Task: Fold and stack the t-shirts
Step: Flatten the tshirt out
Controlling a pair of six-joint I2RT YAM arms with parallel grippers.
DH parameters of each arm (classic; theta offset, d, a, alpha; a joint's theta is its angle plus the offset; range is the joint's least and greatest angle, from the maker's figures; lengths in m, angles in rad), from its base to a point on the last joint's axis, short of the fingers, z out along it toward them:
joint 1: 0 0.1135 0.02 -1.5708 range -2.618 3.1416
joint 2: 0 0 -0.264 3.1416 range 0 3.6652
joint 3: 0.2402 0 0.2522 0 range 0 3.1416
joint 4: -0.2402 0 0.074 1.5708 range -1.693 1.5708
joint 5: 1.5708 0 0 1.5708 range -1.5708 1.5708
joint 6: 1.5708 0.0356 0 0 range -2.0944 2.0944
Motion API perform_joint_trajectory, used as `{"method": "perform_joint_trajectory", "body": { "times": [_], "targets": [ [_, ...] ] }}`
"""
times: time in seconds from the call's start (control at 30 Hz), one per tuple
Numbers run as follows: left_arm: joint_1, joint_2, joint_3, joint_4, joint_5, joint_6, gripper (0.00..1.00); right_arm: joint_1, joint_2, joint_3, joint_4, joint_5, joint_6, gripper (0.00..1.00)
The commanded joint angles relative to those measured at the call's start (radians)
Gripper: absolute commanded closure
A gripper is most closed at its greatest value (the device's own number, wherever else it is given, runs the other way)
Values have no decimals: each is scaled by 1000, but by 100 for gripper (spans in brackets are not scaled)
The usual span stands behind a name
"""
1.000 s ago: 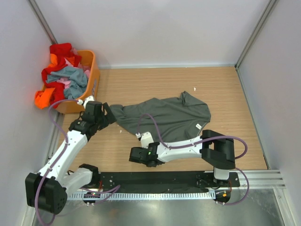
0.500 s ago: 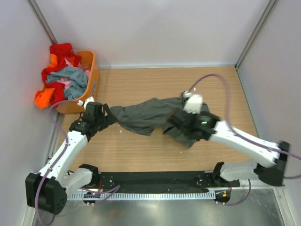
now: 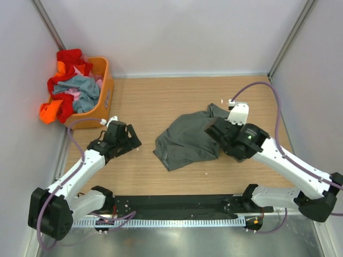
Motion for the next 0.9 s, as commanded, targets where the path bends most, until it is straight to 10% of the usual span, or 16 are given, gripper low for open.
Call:
{"method": "perform_joint_trajectory", "body": {
  "times": [0.0, 0.37, 0.87],
  "targets": [
    [-124, 8, 1, 66, -41, -32, 18, 1, 0, 12, 34, 4, -29, 99],
    [-463, 142, -42, 222, -96, -138, 33, -10, 5, -51, 94, -35, -52, 99],
    [-569, 447, 110, 388, -47, -137, 54, -19, -26, -100, 115, -56, -67, 99]
  ]
}}
